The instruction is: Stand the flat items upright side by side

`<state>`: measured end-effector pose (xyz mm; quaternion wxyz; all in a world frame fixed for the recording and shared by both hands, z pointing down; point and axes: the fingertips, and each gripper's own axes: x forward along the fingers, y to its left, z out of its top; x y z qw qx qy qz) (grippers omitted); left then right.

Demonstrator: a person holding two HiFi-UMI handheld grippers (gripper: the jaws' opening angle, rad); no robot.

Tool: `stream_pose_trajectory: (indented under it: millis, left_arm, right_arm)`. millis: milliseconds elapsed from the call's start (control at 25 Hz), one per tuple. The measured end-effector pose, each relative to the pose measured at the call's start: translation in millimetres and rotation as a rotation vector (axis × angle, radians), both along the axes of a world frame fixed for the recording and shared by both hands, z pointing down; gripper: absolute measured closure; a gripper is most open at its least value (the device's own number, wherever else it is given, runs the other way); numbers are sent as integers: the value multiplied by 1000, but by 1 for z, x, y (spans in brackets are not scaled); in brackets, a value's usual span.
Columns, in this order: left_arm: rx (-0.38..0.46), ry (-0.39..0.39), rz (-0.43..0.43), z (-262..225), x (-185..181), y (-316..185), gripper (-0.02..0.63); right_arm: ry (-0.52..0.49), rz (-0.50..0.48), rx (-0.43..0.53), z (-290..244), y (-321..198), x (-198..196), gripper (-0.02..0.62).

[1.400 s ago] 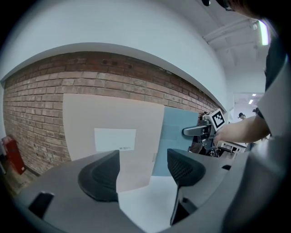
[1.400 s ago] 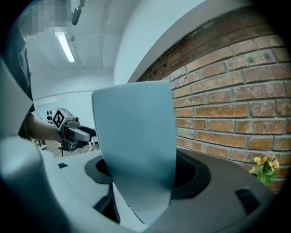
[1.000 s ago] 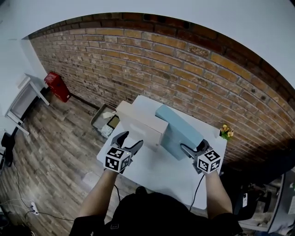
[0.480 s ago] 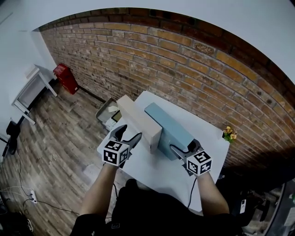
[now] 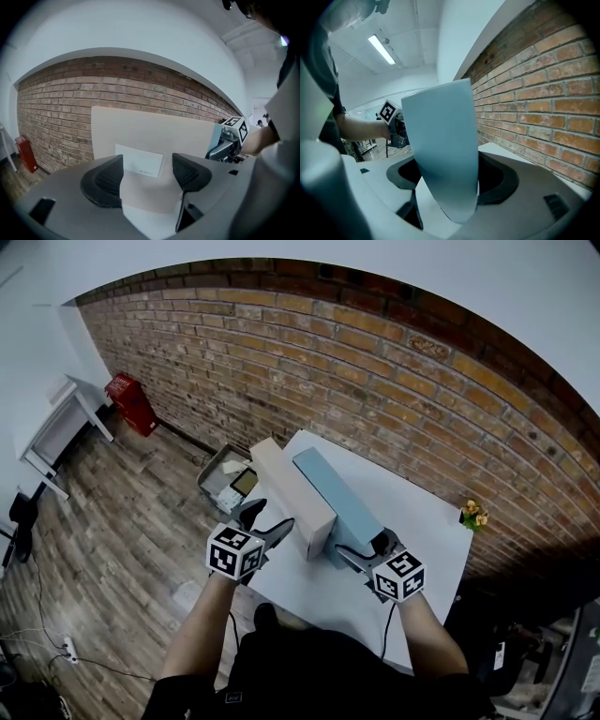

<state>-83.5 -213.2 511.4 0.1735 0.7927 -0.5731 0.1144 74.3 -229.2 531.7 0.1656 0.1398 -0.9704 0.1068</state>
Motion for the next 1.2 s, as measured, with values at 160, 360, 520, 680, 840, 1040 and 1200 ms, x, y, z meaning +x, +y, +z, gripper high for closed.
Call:
stream_pose_trajectory:
  millis: [160,360,520,680,840,1040,1200]
  left_arm:
    - [3,29,1,0,-19,-1,262]
    - [5,44,-1,2,-38,0,262]
    - [0,64,14,3,-44,3,264]
    - [-5,81,29,4,-49,4,264]
    - [-13,82,33,6,-51,4,264]
    - [-28,68,35,11,-52,4,264]
    - [-33,68,40,12,-52,3,264]
  right_arm:
    - [-15,-79,-20,-1,16,-24,225]
    - [0,-153,-31,2,27,-49,175]
    - [16,-182,-23,3,26,-62,160]
    - [53,-227,-31,4,21,-72,150]
    - [96,-320,-46,7,21,-67,132]
    - [57,-340,-70,6,17,-51,170]
    - [36,-337,-62,6,16,-55,183]
